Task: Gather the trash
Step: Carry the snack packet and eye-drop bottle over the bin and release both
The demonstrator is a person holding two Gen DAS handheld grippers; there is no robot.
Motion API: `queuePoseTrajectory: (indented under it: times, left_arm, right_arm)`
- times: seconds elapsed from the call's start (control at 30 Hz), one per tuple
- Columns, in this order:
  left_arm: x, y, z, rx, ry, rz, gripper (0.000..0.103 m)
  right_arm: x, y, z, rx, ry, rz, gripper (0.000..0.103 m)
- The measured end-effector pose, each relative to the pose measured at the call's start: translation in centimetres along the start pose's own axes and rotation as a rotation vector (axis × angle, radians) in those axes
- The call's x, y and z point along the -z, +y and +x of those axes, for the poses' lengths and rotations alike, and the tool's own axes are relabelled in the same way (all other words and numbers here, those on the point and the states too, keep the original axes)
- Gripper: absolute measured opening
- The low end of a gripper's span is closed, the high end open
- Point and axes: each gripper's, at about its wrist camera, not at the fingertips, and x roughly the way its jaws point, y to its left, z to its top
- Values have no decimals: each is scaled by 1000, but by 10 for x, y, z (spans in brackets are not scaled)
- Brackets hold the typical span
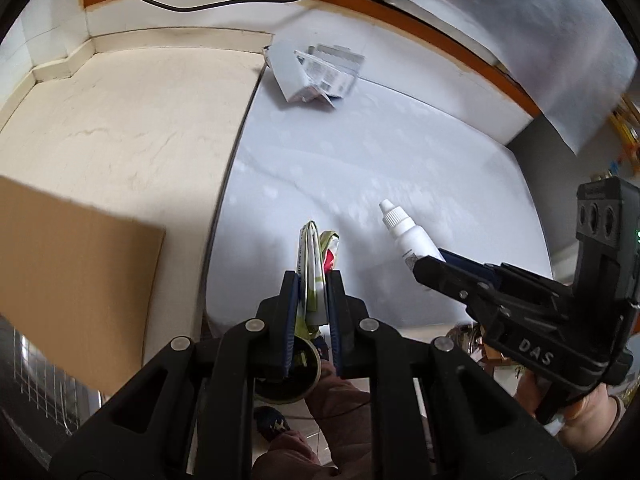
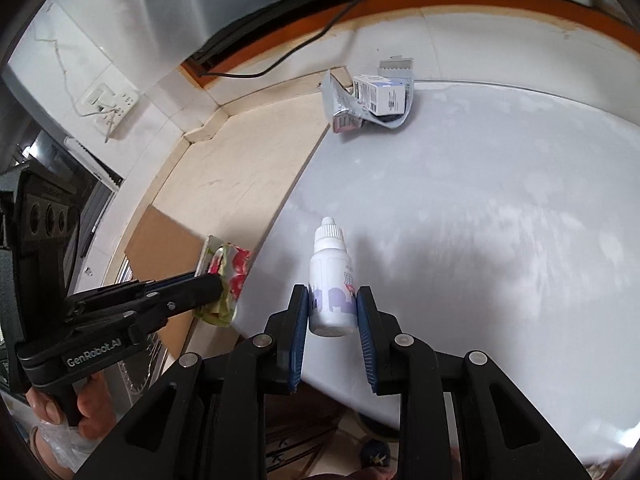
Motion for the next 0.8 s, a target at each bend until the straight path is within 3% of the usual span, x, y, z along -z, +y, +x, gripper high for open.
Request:
queuePoseTrajectory:
  times: [0.2,0.37,0.6,0.8]
  left_arm:
    - [66,-2,-25,30,16,-3,11]
    - [111,2,-19,35,72,9,11]
    - [159,0,12,45,151,-16,11]
    - [203,-12,66,-30,239,7,11]
  right_arm:
    - [84,28,-37,31,-18,-10,24]
    - [144,35,-45,65,29,1,24]
    - [206,25,-29,132,147,38,24]
    - [241,-4,19,159,249,94,24]
